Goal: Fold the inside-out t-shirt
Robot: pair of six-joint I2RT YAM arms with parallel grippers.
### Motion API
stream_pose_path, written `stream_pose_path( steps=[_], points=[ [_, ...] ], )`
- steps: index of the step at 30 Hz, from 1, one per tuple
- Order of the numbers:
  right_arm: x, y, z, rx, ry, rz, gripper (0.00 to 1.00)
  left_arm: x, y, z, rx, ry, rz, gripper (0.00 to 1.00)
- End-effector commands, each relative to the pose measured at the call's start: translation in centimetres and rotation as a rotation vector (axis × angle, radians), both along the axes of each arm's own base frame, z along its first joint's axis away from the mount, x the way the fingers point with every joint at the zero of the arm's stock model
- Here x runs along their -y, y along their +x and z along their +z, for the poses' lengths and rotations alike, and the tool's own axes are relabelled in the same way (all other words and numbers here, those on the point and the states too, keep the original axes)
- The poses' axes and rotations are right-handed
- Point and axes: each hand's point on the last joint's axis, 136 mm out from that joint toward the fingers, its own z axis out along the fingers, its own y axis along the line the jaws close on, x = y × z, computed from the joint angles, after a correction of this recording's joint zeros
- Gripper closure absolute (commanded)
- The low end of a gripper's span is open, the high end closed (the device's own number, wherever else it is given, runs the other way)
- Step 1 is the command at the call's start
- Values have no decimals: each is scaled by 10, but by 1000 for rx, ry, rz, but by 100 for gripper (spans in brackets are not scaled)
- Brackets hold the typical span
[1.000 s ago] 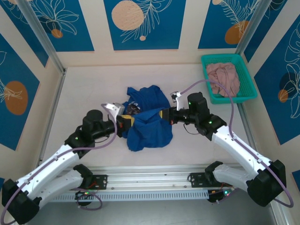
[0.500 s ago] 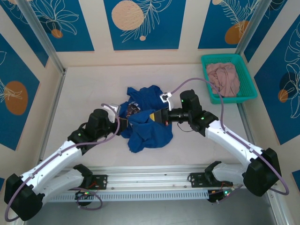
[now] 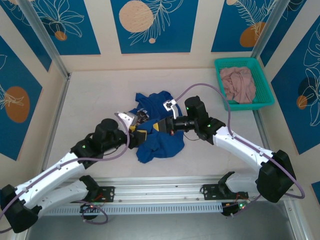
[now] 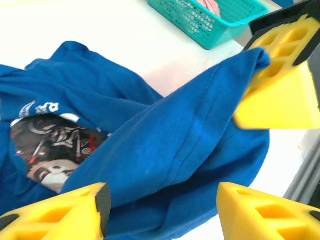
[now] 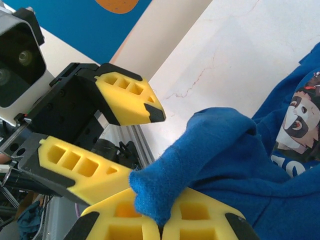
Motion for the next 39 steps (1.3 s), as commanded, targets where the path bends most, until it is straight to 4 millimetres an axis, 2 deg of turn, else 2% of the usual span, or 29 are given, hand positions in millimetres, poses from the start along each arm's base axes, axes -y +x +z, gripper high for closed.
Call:
stream_pose_path(
  steps=[1, 6, 12, 18, 22, 26, 30, 34, 39],
  points=[
    [-6, -4, 19, 24, 43, 31, 100, 20, 1, 22, 51, -40, -83, 43],
    [-4, -6, 19, 30, 39, 25, 100, 37, 2, 20, 33, -52, -148, 45],
    [-4, -7, 18, 32, 36, 26, 100, 35, 18, 7, 14, 8, -80, 48],
    [-2, -7, 16, 38, 28, 24, 100, 28, 33, -1, 18, 50, -4, 60],
    [0, -7, 15, 45, 14, 19, 100, 28, 36, 0, 21, 48, 0, 74],
    [6, -5, 12, 71, -21, -6, 100, 27, 31, 8, 20, 8, -28, 90],
    [12, -1, 10, 111, -69, -33, 100, 23, 21, 17, 8, -44, -69, 99],
    [18, 2, 12, 152, -117, -64, 100, 18, 6, 26, -30, -102, -116, 100],
    [28, 9, 17, 258, -226, -113, 100, 17, -22, 52, -106, -260, -256, 100]
  ],
)
